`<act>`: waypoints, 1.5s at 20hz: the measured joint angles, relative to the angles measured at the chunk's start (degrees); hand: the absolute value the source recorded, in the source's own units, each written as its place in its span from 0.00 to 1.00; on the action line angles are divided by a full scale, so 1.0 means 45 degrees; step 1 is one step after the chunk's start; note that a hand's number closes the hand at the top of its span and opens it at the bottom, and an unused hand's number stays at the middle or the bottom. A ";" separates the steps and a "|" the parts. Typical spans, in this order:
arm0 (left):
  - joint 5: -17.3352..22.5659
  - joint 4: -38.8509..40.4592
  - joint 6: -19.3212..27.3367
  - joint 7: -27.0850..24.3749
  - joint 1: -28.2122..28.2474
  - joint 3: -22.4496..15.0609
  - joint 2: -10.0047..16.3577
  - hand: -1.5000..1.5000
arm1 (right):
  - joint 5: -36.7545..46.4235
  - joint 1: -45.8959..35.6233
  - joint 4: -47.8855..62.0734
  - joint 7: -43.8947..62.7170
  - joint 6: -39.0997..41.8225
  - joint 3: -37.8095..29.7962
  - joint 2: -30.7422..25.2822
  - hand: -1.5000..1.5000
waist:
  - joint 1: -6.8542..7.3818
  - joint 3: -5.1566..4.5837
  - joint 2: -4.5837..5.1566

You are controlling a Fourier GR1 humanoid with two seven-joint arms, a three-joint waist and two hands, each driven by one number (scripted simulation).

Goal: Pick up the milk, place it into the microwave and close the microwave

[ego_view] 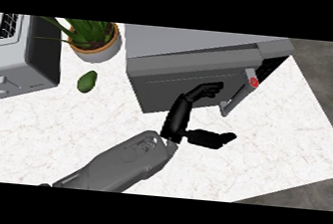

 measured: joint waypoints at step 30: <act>0.3064 0.0199 0.0660 -0.2286 -0.0720 -0.0330 -0.0001 0.00 | -0.1416 -0.2985 0.1938 0.0861 -0.0149 -0.0093 -0.0345 0.00 | -0.0087 0.0119 0.0486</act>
